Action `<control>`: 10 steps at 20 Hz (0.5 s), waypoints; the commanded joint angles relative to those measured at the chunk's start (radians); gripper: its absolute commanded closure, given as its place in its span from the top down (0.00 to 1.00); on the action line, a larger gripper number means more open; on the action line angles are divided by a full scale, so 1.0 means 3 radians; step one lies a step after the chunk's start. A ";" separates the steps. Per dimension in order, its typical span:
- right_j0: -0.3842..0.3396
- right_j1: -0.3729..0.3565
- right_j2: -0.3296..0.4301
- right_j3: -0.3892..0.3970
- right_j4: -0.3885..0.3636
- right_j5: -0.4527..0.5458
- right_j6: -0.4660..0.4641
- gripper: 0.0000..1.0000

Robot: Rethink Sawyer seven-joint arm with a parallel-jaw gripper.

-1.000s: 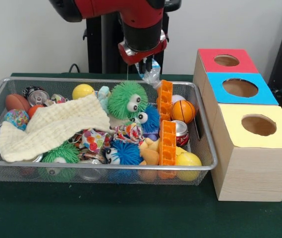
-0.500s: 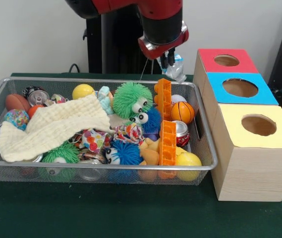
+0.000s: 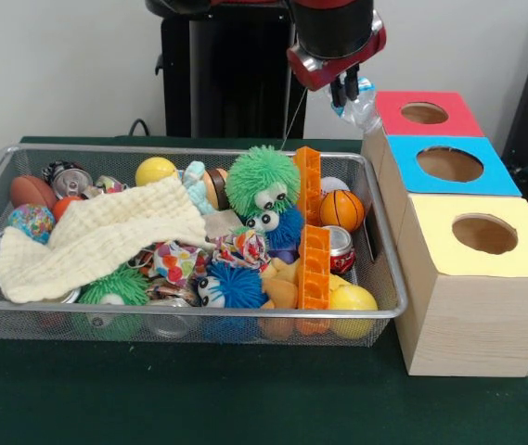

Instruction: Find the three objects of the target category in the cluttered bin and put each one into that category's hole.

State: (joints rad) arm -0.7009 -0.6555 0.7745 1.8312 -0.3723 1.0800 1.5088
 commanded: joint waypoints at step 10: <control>0.0018 0.0172 0.0272 -0.0313 -0.0005 -0.0284 -0.0346 0.00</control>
State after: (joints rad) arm -0.7001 -0.6447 0.8195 1.8202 -0.3546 1.0742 1.5088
